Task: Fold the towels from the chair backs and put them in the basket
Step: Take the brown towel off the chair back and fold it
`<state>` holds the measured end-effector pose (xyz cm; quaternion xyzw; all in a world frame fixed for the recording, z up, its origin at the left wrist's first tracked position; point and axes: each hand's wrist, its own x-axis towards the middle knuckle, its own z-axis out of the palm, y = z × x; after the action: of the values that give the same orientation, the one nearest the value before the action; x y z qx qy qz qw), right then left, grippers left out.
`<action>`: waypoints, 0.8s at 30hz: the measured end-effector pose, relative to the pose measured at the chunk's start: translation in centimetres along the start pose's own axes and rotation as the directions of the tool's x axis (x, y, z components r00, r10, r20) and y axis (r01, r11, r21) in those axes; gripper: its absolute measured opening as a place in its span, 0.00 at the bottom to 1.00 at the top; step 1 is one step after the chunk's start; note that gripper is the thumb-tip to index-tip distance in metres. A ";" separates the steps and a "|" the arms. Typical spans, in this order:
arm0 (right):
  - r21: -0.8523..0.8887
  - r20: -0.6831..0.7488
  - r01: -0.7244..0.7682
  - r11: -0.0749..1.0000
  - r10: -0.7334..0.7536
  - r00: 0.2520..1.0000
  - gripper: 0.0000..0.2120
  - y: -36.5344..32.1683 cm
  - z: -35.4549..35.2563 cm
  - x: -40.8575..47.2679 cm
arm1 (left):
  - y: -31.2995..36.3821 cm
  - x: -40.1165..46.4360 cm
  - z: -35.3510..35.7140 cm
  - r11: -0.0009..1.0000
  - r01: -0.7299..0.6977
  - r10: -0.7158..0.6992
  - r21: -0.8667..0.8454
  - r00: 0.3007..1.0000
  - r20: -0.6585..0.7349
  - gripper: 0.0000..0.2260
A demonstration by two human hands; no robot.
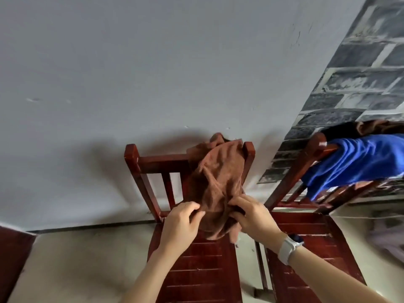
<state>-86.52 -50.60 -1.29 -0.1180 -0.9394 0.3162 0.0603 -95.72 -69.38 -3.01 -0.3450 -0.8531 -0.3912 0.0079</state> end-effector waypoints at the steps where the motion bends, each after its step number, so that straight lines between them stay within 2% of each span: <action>1: -0.018 0.093 -0.032 0.999 0.034 0.995 0.11 0.7 0.6 -1.8 | -0.1 -1.7 0.4 0.999 0.046 -0.046 -0.004 0.998 0.047 0.04; 4: -0.088 0.354 -0.141 0.986 0.164 0.921 0.11 2.7 2.2 -6.6 | -0.3 -6.1 1.6 0.981 0.196 -0.194 0.003 0.966 0.170 0.04; 6: -0.078 0.371 -0.196 0.978 0.211 0.905 0.08 3.4 2.3 -8.4 | 0.3 -7.8 2.5 0.964 0.263 -0.251 -0.029 0.944 0.214 0.04; 9: -0.075 0.271 -0.179 0.981 0.193 0.943 0.08 4.0 1.5 -9.2 | 2.4 -8.4 3.5 0.931 0.350 -0.322 -0.102 0.921 0.218 0.02; 12: -0.115 0.072 -0.054 0.992 0.062 0.995 0.08 4.2 0.1 -9.1 | 4.4 -7.6 4.2 0.903 0.396 -0.378 -0.166 0.916 0.131 0.04; 14: -0.123 -0.041 -0.022 0.992 0.017 0.999 0.07 4.2 -1.3 -9.0 | 5.7 -6.8 4.5 0.901 0.384 -0.378 -0.203 0.923 0.070 0.03; 16: -0.047 -0.024 -0.068 0.997 0.067 0.997 0.07 3.9 -2.9 -8.7 | 6.8 -5.9 4.6 0.912 0.356 -0.356 -0.205 0.934 0.034 0.01; 20: 0.162 0.262 -0.248 0.955 0.200 0.944 0.07 2.9 -5.7 -7.6 | 7.5 -3.2 4.1 0.943 0.330 -0.332 -0.045 0.943 -0.033 0.05; 22: 0.263 0.250 -0.306 0.915 0.242 0.938 0.07 2.0 -6.6 -7.0 | 7.7 -2.1 3.2 0.936 0.349 -0.352 -0.051 0.933 -0.074 0.09; 24: 0.441 0.210 -0.385 0.811 0.324 0.922 0.08 1.2 -7.3 -6.4 | 8.1 -2.1 2.5 0.941 0.324 -0.329 -0.097 0.943 -0.045 0.10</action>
<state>-78.80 -47.14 3.53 -0.2529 -0.7964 0.5484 -0.0318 -88.66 -65.17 0.05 -0.1868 -0.8797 -0.4347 -0.0466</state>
